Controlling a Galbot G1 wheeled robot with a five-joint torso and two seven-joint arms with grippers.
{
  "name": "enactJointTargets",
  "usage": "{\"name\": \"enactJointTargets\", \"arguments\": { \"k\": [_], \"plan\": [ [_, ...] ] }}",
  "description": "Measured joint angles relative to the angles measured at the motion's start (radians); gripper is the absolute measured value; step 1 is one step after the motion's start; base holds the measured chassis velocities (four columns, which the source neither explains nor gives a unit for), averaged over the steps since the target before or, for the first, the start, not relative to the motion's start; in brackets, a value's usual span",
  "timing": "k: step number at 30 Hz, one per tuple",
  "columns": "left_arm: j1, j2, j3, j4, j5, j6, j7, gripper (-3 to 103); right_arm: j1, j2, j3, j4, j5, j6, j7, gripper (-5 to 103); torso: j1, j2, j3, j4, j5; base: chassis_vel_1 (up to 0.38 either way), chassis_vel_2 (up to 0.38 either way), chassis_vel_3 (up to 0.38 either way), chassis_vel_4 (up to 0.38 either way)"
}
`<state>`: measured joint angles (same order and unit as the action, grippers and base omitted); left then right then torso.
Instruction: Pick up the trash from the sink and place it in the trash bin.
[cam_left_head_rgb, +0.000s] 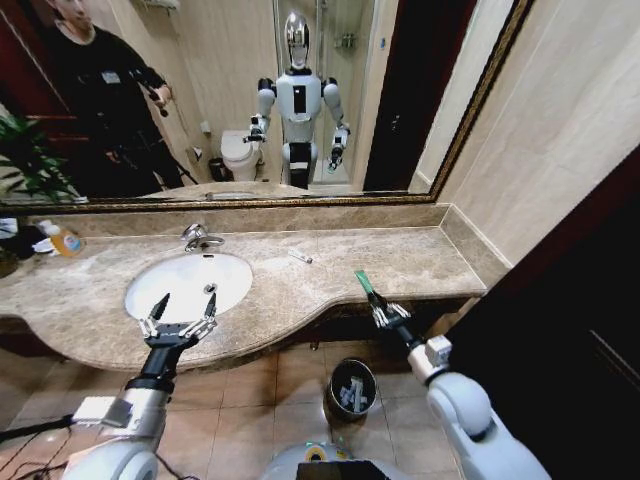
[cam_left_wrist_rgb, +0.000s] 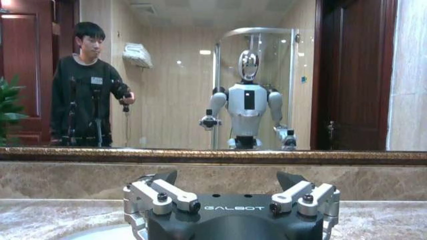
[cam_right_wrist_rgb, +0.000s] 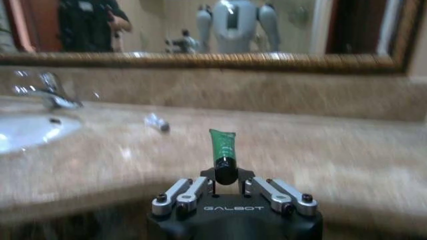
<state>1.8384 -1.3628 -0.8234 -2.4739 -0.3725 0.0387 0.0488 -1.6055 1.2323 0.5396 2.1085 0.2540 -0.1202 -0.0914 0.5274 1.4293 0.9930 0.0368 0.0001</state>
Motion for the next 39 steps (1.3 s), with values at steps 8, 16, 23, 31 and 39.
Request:
{"name": "enactJointTargets", "arguments": {
  "k": [8, 16, 23, 31, 39],
  "plan": [
    [0.0, 0.0, 0.0, 0.0, 0.0, 0.0, 0.0, 100, -0.121, 0.102, 0.017, -0.085, -0.082, 0.12, -0.029, 19, 0.0, 0.0, 0.0, -0.0001, -0.0003, 0.0, 0.0, 0.0, 0.0],
    [0.0, 0.0, 0.0, 0.0, 0.0, 0.0, 0.0, 100, -0.073, 0.159, -0.019, -0.312, -0.219, 0.172, -0.046, 19, 0.0, 0.0, 0.0, 0.0, -0.0002, 0.0, 0.0, 0.0, 0.0],
    [0.0, 0.0, 0.0, 0.0, 0.0, 0.0, 0.0, 100, 0.078, 0.178, -0.102, -0.595, -0.288, 0.182, 0.043, 19, 0.0, 0.0, 0.0, 0.0002, -0.0002, 0.0, 0.0, 0.0, 0.0],
    [0.0, 0.0, 0.0, 0.0, 0.0, 0.0, 0.0, 100, 0.18, 0.211, -0.103, -0.82, -0.395, 0.239, 0.095, 19, 0.0, 0.0, 0.0, 0.0, -0.0001, 0.0, 0.0, 0.0, 0.0],
    [0.0, 0.0, 0.0, 0.0, 0.0, 0.0, 0.0, 100, 0.209, 0.238, -0.115, -0.89, -0.419, 0.255, 0.144, 30, 0.0, 0.0, 0.0, 0.0001, -0.0002, 0.0, 0.0, 0.0, 0.0]
  ]
}}
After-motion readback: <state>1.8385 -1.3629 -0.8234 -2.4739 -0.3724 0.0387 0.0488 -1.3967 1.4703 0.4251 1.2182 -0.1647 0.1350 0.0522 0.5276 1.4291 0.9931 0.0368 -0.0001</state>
